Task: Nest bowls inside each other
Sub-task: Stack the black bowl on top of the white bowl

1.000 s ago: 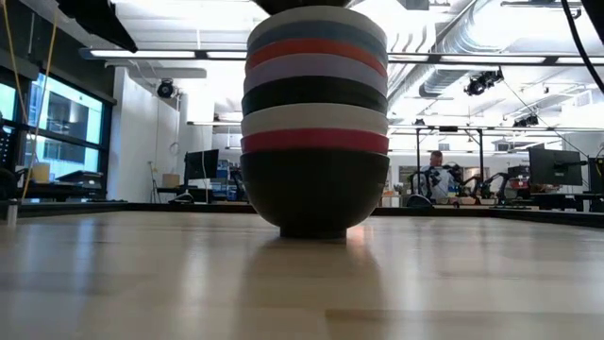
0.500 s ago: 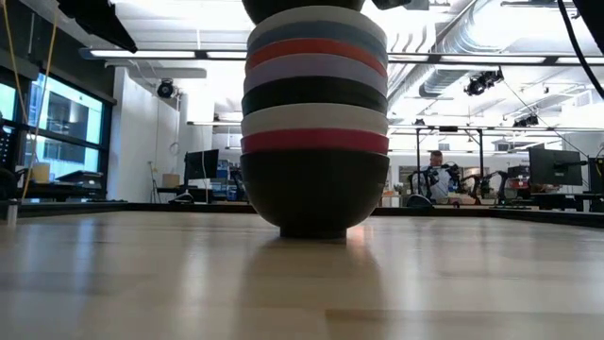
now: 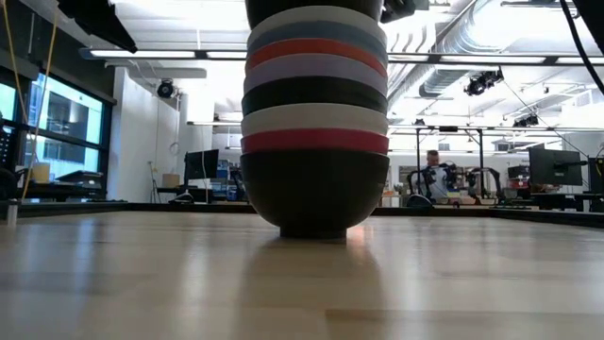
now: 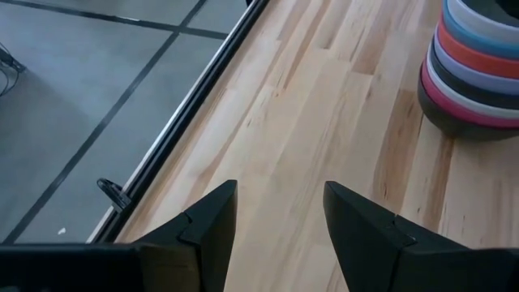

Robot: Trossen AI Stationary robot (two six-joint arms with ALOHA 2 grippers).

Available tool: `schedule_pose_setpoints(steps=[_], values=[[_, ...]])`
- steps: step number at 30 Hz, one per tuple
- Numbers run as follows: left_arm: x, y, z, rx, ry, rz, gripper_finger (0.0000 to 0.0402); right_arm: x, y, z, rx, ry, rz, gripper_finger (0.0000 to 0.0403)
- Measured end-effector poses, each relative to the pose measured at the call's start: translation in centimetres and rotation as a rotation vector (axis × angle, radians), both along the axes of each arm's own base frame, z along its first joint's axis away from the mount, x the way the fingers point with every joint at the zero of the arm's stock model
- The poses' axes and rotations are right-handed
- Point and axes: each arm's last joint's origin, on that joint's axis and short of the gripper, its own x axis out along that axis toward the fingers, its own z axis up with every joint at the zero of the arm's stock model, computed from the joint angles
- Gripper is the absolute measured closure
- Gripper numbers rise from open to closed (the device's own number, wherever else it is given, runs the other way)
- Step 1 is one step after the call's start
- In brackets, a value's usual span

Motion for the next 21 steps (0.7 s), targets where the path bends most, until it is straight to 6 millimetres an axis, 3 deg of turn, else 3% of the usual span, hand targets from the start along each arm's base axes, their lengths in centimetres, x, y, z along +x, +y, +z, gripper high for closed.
schedule_pose_setpoints(steps=[15, 21], values=[[0.0, 0.0, 0.0, -0.023, -0.012, 0.0, 0.0229, 0.0, -1.2, 0.0, -0.004, 0.001, -0.012, 0.0403], [0.0, -0.1, 0.0, -0.024, -0.008, -0.001, 0.0229, 0.1, -1.3, -1.5, 0.025, 0.058, 0.003, 0.0403]])
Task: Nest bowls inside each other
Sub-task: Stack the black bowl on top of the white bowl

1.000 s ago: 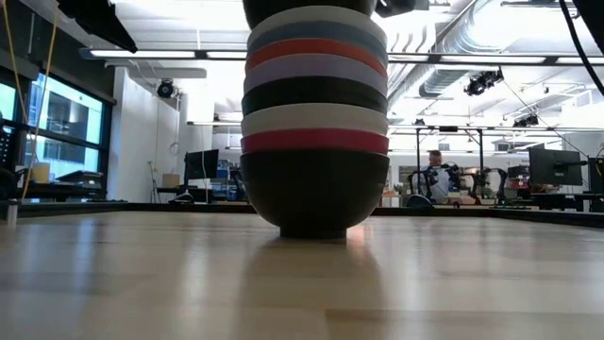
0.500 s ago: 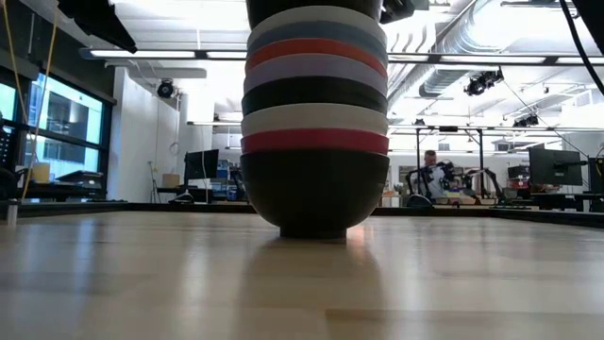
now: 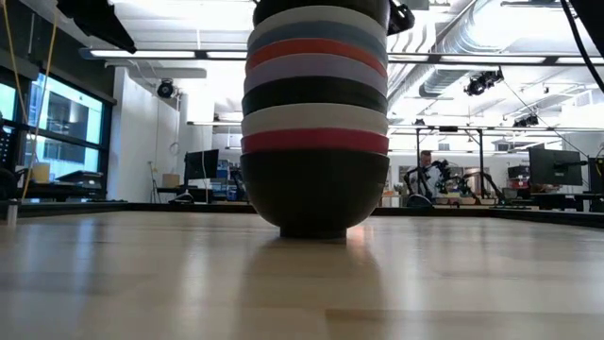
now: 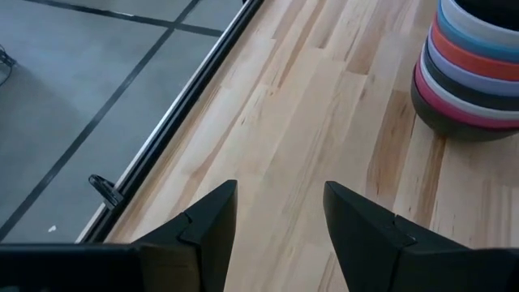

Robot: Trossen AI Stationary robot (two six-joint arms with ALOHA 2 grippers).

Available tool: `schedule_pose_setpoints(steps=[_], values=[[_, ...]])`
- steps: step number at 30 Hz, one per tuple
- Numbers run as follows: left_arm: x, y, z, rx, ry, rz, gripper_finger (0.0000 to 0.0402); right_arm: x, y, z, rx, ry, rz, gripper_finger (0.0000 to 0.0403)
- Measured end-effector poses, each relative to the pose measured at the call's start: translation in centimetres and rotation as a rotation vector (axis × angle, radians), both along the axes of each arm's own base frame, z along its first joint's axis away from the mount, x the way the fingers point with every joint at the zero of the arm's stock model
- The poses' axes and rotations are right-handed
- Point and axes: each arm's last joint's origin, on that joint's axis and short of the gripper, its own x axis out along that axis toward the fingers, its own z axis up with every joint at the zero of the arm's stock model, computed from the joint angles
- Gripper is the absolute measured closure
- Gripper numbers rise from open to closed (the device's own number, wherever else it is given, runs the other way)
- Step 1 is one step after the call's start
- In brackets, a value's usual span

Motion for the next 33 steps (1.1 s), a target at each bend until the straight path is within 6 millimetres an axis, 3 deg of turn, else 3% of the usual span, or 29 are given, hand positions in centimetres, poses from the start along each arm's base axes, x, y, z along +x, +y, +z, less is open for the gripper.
schedule_pose_setpoints(steps=[8, 21, 33], values=[[0.0, 0.0, 0.0, 0.0, 0.0, 0.0, 0.0229, 0.3, -0.3, -1.9, 0.0, 0.051, 0.019, 0.0403], [0.0, 0.0, 0.0, -0.005, -0.005, 0.007, 0.0229, 0.6, -0.3, -1.9, -0.003, 0.024, 0.012, 0.0398], [0.0, 0.0, 0.0, -0.005, -0.006, 0.008, 0.0229, 0.9, 0.2, -1.7, -0.012, -0.019, 0.032, 0.0285]])
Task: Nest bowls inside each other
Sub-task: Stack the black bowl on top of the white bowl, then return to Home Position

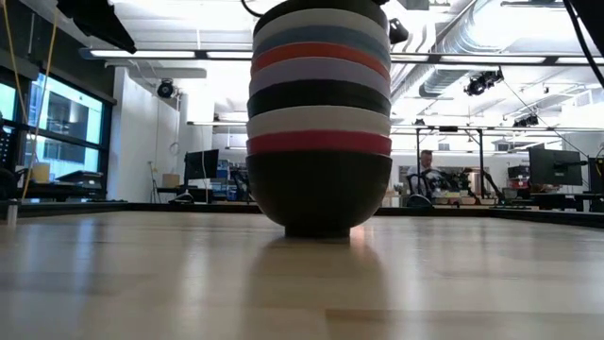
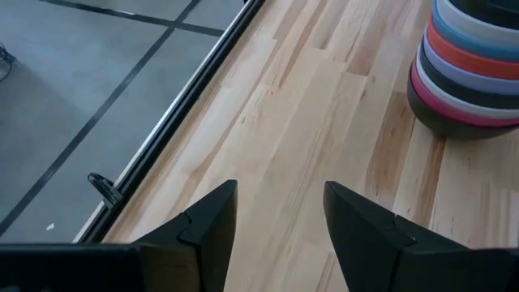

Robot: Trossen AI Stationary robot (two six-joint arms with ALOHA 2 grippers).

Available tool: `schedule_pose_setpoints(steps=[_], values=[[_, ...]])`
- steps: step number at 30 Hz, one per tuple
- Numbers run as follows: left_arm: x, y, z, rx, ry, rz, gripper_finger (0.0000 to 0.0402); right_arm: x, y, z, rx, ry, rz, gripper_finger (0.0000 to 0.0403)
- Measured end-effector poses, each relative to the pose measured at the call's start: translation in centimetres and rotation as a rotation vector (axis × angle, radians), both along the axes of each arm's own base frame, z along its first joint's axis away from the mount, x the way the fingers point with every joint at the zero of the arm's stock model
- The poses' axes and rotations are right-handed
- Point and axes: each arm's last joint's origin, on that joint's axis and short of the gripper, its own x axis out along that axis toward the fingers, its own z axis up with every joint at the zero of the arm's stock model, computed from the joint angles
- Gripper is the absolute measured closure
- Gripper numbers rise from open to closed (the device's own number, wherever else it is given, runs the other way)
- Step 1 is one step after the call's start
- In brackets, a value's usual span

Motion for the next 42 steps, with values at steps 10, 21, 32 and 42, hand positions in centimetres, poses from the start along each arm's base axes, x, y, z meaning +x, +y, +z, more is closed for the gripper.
schedule_pose_setpoints(steps=[10, 21, 32, 42], values=[[0.6, 0.0, 0.6, -0.002, -0.081, -0.045, 0.0229, -2.2, 1.3, 4.7, -0.08, -0.247, 0.152, 0.0272], [3.3, -0.8, 2.2, 0.111, -0.494, -0.571, 0.0229, -10.1, 6.4, 12.2, -0.549, -0.498, 0.625, 0.0272], [3.6, -0.8, -2.4, 0.226, -0.776, -0.607, 0.0229, -18.1, 8.7, 16.8, -0.682, -0.745, 0.812, 0.0272], [3.9, -0.7, -5.3, 0.344, -0.956, -0.581, 0.0229, -22.3, 8.1, 18.4, -0.74, -0.857, 0.916, 0.0272]])
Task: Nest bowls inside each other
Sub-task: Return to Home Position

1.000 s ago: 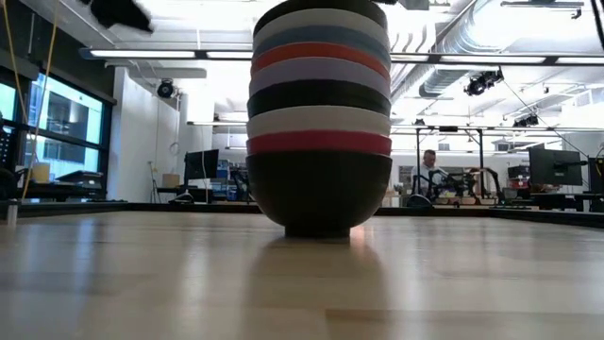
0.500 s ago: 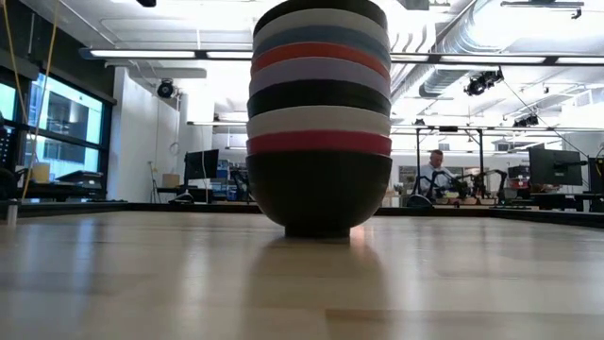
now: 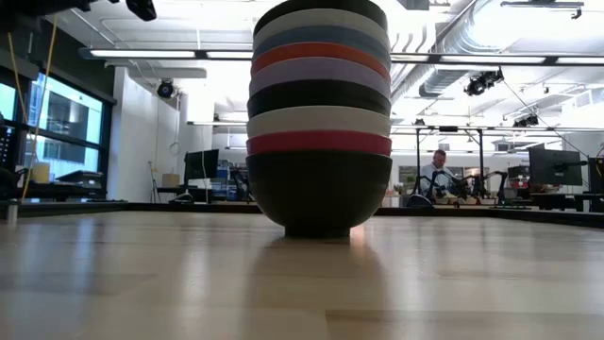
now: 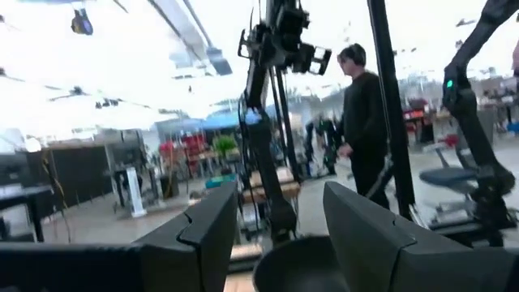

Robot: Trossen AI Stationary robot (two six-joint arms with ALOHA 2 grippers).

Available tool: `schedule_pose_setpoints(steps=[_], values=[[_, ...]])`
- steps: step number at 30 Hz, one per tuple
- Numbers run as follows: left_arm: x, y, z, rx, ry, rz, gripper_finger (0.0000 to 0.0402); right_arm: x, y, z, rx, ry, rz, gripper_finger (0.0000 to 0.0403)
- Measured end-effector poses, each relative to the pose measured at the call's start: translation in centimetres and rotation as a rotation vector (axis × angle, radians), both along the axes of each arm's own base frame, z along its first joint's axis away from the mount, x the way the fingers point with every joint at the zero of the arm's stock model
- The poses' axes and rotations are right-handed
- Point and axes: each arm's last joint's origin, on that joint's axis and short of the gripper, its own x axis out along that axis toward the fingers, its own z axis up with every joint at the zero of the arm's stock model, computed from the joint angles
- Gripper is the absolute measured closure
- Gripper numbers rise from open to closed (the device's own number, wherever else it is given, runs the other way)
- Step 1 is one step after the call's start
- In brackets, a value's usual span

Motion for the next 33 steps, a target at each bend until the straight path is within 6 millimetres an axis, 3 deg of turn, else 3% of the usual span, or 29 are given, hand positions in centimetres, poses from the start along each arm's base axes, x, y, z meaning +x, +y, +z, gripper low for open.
schedule_pose_setpoints(steps=[14, 25, 33], values=[[-0.4, 0.2, -5.5, -0.037, -0.13, 0.092, 0.0229, -2.0, -0.9, 0.6, -0.056, -0.04, 0.055, 0.0272], [-0.6, -0.1, -7.4, -0.072, -0.108, 0.075, 0.0229, -2.3, -1.1, 0.5, -0.041, -0.028, 0.047, 0.0272], [-0.8, -1.0, -6.6, -0.004, -0.189, 0.025, 0.0229, -2.3, -1.1, 0.5, -0.041, -0.028, 0.047, 0.0272]])
